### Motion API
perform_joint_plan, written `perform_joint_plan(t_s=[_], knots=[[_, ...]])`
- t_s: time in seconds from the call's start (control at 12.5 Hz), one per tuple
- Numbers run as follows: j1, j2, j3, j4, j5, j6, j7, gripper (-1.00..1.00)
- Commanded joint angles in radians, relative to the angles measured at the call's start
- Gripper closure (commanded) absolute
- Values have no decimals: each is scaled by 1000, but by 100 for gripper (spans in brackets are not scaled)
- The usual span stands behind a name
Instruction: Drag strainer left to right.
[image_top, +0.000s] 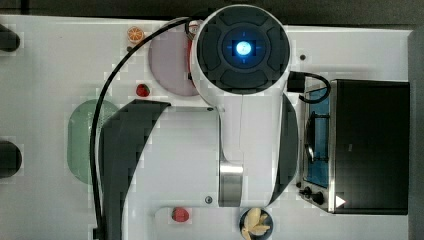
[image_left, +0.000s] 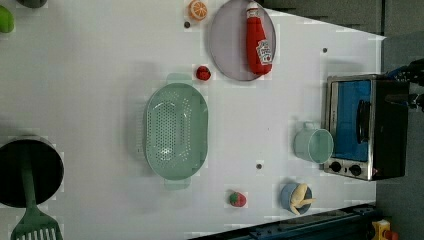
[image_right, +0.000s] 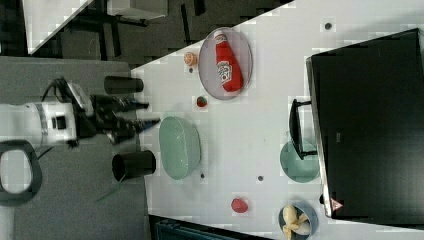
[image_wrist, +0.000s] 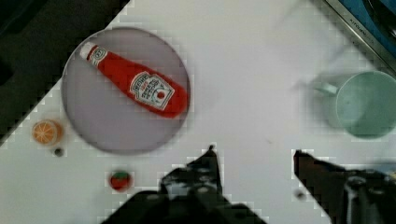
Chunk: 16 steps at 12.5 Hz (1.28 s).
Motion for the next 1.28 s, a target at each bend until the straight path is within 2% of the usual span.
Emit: perform_joint_plan(t_s=[0.08,0.24,0.48,0.72,1.04,1.28], knots=[[-14,-532,-49,-243,5,-295,-5,-60],[-14,-530,-46,-243,6,-295,-5,-99],[2,-510,7,-251,29,-272,-3,-100],[24,-454,132,-281,38,-184,24,-100],[32,-319,348,-344,38,9,261,-100],[34,-162,489,-376,38,203,512,-100]])
